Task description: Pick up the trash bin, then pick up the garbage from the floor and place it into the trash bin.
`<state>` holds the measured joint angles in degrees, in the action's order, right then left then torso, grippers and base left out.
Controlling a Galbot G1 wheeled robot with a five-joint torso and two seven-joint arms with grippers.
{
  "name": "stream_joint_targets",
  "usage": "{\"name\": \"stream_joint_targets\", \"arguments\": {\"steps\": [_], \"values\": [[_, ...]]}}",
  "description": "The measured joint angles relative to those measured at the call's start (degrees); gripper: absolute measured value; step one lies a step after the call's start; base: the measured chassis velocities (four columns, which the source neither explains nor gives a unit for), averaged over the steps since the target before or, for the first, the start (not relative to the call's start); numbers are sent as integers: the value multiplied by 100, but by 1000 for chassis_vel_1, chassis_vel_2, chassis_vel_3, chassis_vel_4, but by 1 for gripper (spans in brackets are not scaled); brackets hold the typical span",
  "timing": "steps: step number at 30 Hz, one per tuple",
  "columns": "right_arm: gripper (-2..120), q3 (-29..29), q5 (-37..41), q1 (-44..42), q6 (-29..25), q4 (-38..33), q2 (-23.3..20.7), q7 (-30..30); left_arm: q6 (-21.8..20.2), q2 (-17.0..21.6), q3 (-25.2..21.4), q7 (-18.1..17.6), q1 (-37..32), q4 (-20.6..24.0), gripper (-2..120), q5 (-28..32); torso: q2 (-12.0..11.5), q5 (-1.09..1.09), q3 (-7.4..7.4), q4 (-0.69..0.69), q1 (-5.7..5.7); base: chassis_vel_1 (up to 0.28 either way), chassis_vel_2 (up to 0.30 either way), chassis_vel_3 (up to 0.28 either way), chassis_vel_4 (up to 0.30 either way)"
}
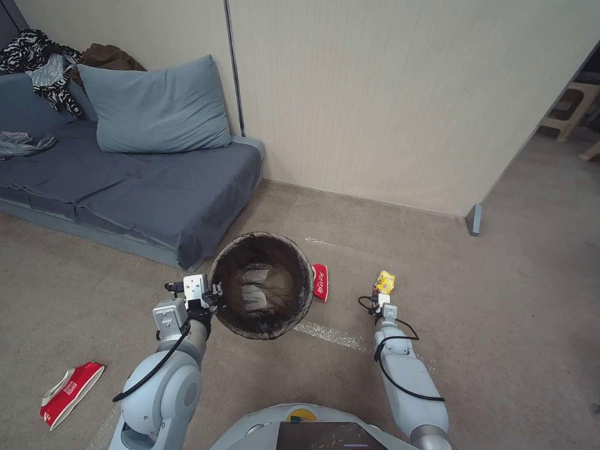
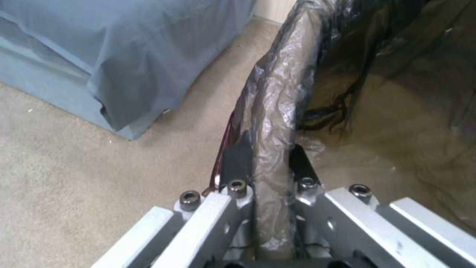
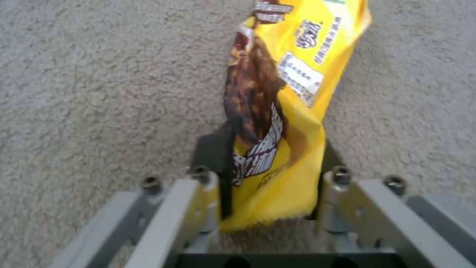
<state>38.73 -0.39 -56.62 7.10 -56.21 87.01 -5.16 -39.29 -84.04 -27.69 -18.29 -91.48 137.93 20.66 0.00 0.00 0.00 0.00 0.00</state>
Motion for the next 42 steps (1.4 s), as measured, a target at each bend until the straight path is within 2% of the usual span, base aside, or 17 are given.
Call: {"name": "stream_joint_targets", "arguments": {"steps": [4,5,6,7,15,23,26,27,29,31,32,33,35,36,38,41,42], "values": [[14,19,-18,40,-59,106,-6,7,-2,0,-1,-1,0,2,0,1,0,0,0,1,0,0,0,0,0],[6,37,-30,75,-113,189,-14,29,-3,2,-4,-2,-2,8,0,3,0,0,0,1,0,0,0,0,0],[6,37,-30,75,-113,189,-14,29,-3,2,-4,-2,-2,8,0,3,0,0,0,1,0,0,0,0,0],[0,46,-35,95,-142,230,-24,48,-5,5,-8,-3,-4,14,0,5,0,1,0,1,0,0,0,0,0],[0,101,-44,200,-295,399,-166,166,-21,21,-20,-7,-21,35,0,29,0,0,0,-1,0,0,0,0,0],[0,52,-41,23,-339,-105,-144,150,-24,5,-21,-5,-2,-7,0,15,0,0,0,0,0,0,0,0,0],[0,-68,-7,-346,-729,-1077,-70,125,-24,22,-39,-4,13,-86,0,26,0,0,0,1,0,0,0,0,0],[0,-68,-7,-346,-729,-1077,-70,125,-24,22,-39,-4,13,-86,0,26,0,0,0,1,0,0,0,0,0],[0,-196,95,-733,-1304,-2108,-35,363,-30,45,-14,-5,37,-132,0,60,0,1,0,1,0,0,0,0,0],[0,-317,236,-1216,-1972,-3292,-91,1149,-64,88,22,-19,63,-182,0,170,0,1,0,1,0,0,0,0,0],[0,-317,236,-1216,-1972,-3292,-91,1149,-64,88,22,-19,63,-182,0,170,0,1,0,1,0,0,0,0,0],[0,-392,392,-1497,-2348,-4035,-193,1810,-93,115,45,-28,75,-213,0,244,0,-2,-1,0,0,0,0,0,0],[0,-541,708,-1817,-2680,-4785,-393,2734,-136,143,67,-39,89,-250,0,365,0,-2,-1,-1,-1,0,0,0,0],[0,-541,708,-1817,-2680,-4785,-393,2734,-136,143,67,-39,89,-250,0,365,0,-2,-1,-1,-1,0,0,0,0],[0,-1076,1288,-2170,-2724,-5569,-821,3698,-190,202,134,-37,112,-299,0,514,0,-1,-1,-1,0,0,0,0,0],[0,-1525,1462,-2231,-2527,-5762,-1067,3810,-207,221,210,-35,115,-319,0,545,0,-1,-1,0,0,0,0,0,0],[0,-2030,1476,-2201,-2326,-5777,-1255,3702,-216,211,310,-34,115,-326,0,553,0,1,0,1,0,0,0,0,0]]}}
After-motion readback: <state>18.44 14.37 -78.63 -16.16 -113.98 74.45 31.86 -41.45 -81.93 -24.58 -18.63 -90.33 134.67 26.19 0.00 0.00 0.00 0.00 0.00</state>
